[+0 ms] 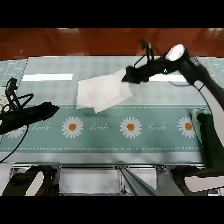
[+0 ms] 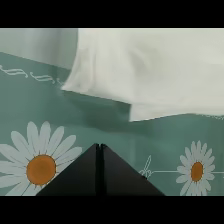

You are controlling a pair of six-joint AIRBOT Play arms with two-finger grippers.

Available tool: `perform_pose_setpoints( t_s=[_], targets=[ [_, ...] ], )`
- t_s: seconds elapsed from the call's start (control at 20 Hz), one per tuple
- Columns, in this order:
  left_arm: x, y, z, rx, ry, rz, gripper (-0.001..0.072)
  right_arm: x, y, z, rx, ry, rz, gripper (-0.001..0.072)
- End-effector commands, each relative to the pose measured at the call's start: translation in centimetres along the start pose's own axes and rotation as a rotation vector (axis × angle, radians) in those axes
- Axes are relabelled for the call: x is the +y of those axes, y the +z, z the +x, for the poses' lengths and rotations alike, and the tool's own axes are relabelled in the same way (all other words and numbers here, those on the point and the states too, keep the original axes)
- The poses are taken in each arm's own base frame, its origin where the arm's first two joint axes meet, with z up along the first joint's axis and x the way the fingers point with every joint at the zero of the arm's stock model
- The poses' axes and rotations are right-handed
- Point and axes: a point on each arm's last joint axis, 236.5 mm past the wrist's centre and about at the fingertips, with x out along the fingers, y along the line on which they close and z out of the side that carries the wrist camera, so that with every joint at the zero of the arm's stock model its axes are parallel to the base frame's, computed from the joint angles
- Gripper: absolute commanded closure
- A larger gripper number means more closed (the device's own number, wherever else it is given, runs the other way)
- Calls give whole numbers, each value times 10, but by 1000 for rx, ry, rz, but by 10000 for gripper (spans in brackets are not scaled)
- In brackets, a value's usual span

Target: Fold the shirts.

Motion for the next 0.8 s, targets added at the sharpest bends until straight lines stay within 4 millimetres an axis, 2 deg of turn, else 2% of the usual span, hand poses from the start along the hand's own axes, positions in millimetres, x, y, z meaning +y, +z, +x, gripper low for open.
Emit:
perform_pose_setpoints(
  t_s=[0.0,0.1,0.25,0.55,0.75],
  targets=[
    [0,4,0,-18,1,-1,683,4,44,-87,-87,-151,-46,684],
    [0,4,0,-16,1,-1,683,-4,56,-140,-140,-204,-34,684],
    [0,4,0,-15,1,-1,683,-30,57,-210,-232,-261,46,684],
    [0,4,0,-16,1,0,683,-102,26,-349,-430,-361,272,684],
    [0,6,0,-23,1,1,683,-140,-5,-419,-557,-327,424,683]
  ],
)
